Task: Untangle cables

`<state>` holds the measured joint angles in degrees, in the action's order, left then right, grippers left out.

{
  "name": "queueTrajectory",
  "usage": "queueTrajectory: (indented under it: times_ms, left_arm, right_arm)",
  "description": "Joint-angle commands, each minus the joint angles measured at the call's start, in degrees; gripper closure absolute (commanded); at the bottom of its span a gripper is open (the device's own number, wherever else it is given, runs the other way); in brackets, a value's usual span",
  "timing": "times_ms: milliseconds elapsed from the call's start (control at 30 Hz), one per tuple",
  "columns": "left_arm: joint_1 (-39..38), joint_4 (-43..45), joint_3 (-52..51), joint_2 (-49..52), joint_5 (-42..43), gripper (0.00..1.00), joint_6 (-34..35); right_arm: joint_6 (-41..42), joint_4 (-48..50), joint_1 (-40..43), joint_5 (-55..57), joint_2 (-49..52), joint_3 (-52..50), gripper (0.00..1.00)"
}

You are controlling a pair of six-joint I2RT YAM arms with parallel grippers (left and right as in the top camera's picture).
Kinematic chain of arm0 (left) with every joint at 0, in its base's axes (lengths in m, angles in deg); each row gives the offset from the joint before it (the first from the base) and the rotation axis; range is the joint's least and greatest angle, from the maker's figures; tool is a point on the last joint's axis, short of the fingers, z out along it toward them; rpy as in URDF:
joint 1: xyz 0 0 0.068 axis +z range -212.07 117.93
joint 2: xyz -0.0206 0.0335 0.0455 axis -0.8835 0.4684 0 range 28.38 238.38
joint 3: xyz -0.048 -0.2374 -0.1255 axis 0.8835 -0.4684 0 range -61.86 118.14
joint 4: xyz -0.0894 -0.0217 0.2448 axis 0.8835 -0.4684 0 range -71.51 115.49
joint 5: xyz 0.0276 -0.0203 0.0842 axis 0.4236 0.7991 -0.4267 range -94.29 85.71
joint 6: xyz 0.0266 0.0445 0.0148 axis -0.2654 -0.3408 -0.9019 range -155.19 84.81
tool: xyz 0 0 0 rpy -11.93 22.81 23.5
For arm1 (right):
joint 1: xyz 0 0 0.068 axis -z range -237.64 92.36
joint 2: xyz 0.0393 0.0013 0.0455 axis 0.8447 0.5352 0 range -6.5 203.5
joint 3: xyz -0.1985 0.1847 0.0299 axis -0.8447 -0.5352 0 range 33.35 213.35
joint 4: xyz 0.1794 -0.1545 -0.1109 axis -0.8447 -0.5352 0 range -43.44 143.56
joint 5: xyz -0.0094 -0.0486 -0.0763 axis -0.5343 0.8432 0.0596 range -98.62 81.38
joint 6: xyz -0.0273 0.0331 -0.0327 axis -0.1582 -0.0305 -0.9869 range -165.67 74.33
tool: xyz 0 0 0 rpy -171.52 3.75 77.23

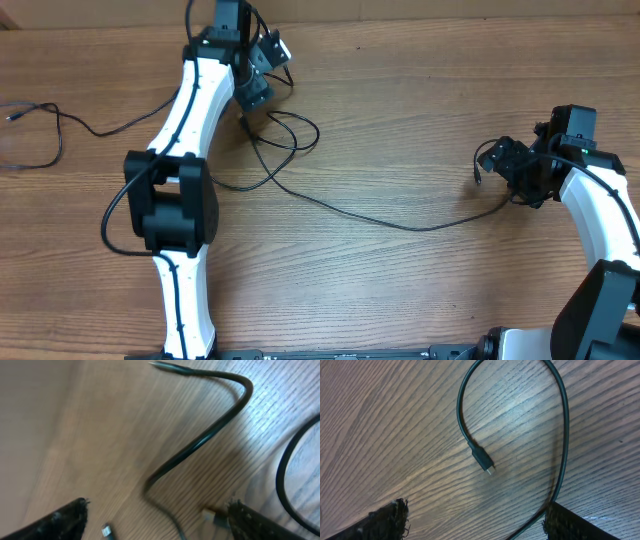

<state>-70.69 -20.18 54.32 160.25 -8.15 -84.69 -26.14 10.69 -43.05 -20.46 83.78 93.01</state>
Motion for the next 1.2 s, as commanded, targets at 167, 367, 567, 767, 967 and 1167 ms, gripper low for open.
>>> queueTrajectory:
  times_ms: [167, 367, 567, 767, 967, 1167]
  left_arm:
    - [-0.35, 3.08, 0.83, 2.21, 3.52, 0.96, -0.66]
    - [-0.11, 2.23, 4.13, -0.98, 3.26, 0.96, 6.38]
    - [-0.09, -1.40, 4.74, -8.85, 3.54, 0.96, 21.24]
    - [-0.39, -14.67, 4.74, -14.75, 8.50, 0.96, 26.67]
    - [-0.42, -28.50, 4.68, -14.97, 20.55, 0.96, 39.67]
    - [-1.68, -32.06, 4.35, -14.97, 24.22, 0.96, 60.15]
  right_arm:
    - [0.42, 0.35, 0.11, -0.28, -0.24, -0.24, 0.13]
    - [0.42, -0.02, 0.11, -0.28, -0.24, -0.24, 0.13]
    - [0.39, -0.46, 0.11, -0.28, -0.24, -0.24, 0.12]
    - [0.39, -0.44, 0.11, -0.28, -0.24, -0.24, 0.09]
    - [0.26, -0.46, 0.11, -0.28, -0.24, -0.24, 0.08]
    - [0.20, -0.52, 0.11, -0.28, -0.24, -0.24, 0.07]
